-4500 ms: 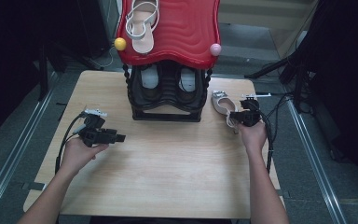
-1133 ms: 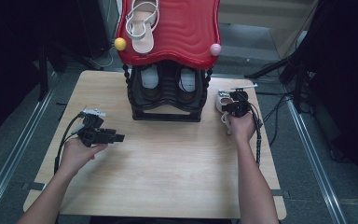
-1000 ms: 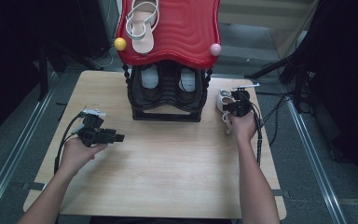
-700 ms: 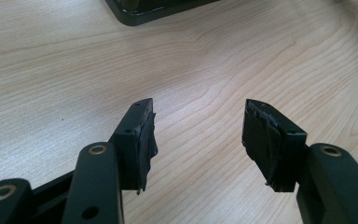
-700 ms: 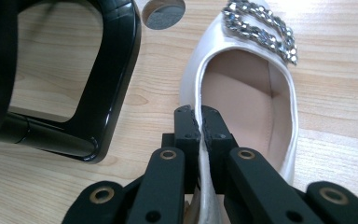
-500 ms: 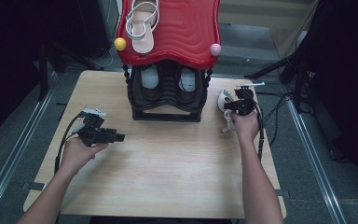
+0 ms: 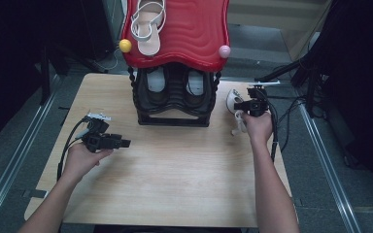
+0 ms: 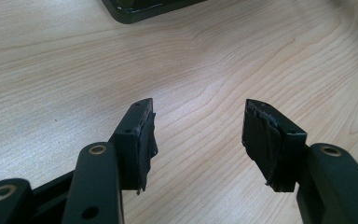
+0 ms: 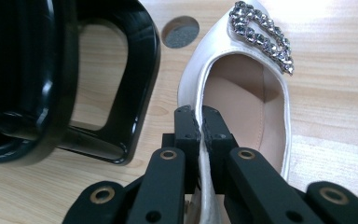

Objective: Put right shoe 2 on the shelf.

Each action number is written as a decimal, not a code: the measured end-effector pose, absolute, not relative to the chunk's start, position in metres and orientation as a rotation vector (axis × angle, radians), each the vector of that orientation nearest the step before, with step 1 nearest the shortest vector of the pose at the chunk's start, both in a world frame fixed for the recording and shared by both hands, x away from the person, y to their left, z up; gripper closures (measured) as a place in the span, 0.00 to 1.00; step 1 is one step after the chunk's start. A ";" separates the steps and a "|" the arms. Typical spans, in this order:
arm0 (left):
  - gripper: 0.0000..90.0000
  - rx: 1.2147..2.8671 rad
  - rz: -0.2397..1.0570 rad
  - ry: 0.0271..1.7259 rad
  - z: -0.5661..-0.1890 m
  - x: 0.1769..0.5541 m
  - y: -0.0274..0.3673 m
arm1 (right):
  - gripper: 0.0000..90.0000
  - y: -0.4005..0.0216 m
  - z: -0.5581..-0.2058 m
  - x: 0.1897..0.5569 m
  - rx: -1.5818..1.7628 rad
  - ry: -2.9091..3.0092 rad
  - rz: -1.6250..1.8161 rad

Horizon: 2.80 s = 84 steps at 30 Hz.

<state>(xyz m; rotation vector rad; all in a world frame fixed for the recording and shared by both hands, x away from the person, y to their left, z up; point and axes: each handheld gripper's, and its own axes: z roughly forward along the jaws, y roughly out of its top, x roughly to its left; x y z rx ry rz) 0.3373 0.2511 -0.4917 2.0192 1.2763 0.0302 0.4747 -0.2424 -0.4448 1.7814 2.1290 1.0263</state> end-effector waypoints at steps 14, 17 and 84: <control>0.49 2.018 0.030 1.276 -0.492 0.337 0.251 | 0.99 -0.241 -0.407 0.474 1.766 2.118 1.113; 0.49 2.020 0.033 1.274 -0.492 0.337 0.250 | 0.99 -0.241 -0.394 0.475 1.753 2.118 1.140; 0.51 2.034 0.024 1.226 -0.491 0.334 0.242 | 0.99 -0.121 -0.122 0.479 1.353 2.097 1.338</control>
